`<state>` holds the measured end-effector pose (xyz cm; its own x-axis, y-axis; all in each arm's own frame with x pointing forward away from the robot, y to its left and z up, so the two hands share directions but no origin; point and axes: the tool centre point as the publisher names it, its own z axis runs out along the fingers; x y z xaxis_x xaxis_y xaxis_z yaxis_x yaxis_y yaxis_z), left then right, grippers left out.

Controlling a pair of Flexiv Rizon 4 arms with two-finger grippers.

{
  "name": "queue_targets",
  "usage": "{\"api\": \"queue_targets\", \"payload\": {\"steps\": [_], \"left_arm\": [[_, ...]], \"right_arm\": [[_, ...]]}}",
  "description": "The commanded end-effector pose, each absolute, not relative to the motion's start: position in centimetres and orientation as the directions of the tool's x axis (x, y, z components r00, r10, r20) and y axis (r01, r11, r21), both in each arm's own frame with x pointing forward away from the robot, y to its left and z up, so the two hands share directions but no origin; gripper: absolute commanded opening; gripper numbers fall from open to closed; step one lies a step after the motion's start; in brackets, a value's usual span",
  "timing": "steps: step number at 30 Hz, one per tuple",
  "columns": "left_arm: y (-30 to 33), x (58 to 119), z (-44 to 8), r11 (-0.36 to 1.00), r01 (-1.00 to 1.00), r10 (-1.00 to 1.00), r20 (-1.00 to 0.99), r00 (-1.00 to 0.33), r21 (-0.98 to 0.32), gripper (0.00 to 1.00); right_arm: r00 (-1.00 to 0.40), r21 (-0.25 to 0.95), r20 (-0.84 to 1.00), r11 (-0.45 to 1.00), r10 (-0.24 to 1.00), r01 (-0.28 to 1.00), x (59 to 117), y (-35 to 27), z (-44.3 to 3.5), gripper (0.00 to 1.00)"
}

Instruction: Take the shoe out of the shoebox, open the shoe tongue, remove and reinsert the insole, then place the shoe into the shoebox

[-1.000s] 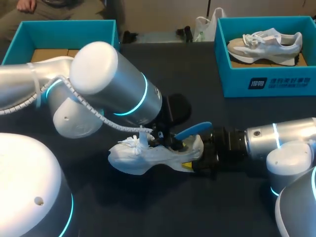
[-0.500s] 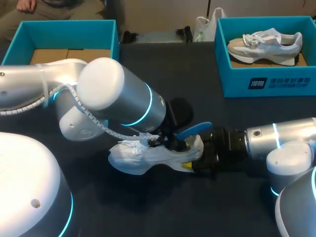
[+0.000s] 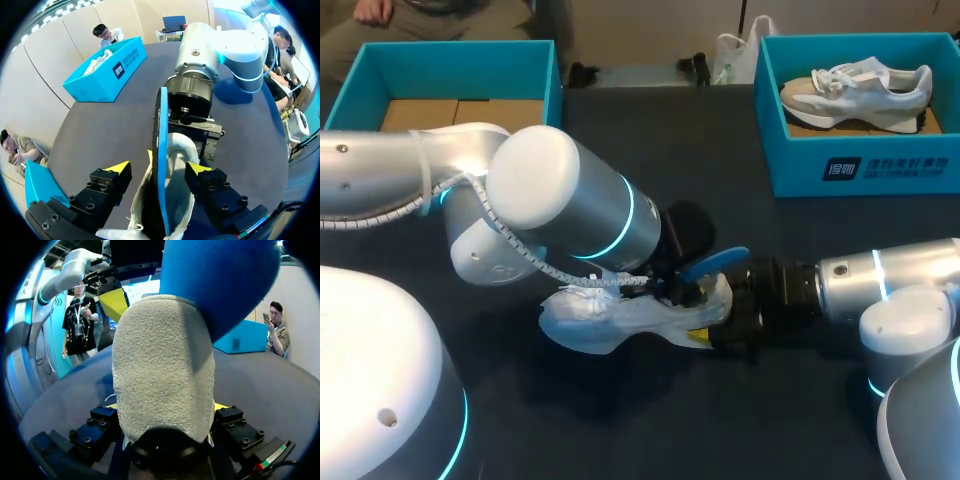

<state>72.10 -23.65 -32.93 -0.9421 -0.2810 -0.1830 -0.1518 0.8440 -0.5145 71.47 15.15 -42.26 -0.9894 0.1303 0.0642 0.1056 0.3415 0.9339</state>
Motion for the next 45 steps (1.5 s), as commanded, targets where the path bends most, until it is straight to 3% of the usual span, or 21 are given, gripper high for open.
{"api": "queue_targets", "payload": {"steps": [1,10,15,20,25,28,29,30,31,38,45], "left_arm": [[-24.0,72.1,-33.5,0.843,-0.152,-0.282,-0.183,-0.942,-0.517,0.69],[-24.4,72.2,-34.0,0.836,-0.162,-0.298,-0.187,-0.936,-0.524,0.71],[-24.5,72.4,-34.0,0.832,-0.17,-0.308,-0.184,-0.933,-0.528,0.5],[-24.6,72.5,-34.1,0.827,-0.177,-0.317,-0.183,-0.93,-0.534,0.42],[-24.5,72.6,-34.1,0.824,-0.187,-0.327,-0.179,-0.928,-0.536,0.4],[-24.4,72.6,-34.1,0.823,-0.189,-0.329,-0.177,-0.928,-0.536,0.28],[-24.4,72.7,-34.1,0.823,-0.191,-0.329,-0.175,-0.928,-0.536,0.21],[-24.5,72.7,-34.1,0.822,-0.195,-0.33,-0.168,-0.929,-0.536,0.04],[-24.5,72.8,-34.1,0.821,-0.197,-0.331,-0.165,-0.929,-0.536,0.0],[-24.5,73.0,-33.5,0.804,-0.228,-0.333,-0.098,-0.938,-0.549,0.0],[-25.2,72.2,-29.2,0.757,-0.292,-0.286,0.106,-0.952,-0.585,0.0]], "right_arm": [[-0.989,0.931,0.065,0.348,0.131,0.108,71.4,15.3,-42.2,0.0],[-0.989,0.931,0.065,0.348,0.131,0.108,71.4,15.3,-42.2,0.0],[-0.989,0.931,0.065,0.348,0.131,0.108,71.4,15.3,-42.2,0.0],[-0.989,0.931,0.065,0.348,0.131,0.108,71.4,15.3,-42.2,0.0],[-0.989,0.931,0.065,0.348,0.131,0.108,71.4,15.3,-42.2,0.0],[-0.989,0.931,0.065,0.348,0.131,0.108,71.4,15.3,-42.2,0.0],[-0.989,0.931,0.065,0.348,0.131,0.108,71.4,15.3,-42.2,0.0],[-0.989,0.931,0.065,0.348,0.131,0.108,71.4,15.3,-42.2,0.0],[-0.989,0.931,0.065,0.348,0.131,0.108,71.4,15.3,-42.2,0.0],[-0.989,0.931,0.065,0.348,0.131,0.108,71.4,15.3,-42.2,0.0],[-0.989,0.931,0.065,0.348,0.131,0.108,71.4,15.3,-42.2,0.0]]}}
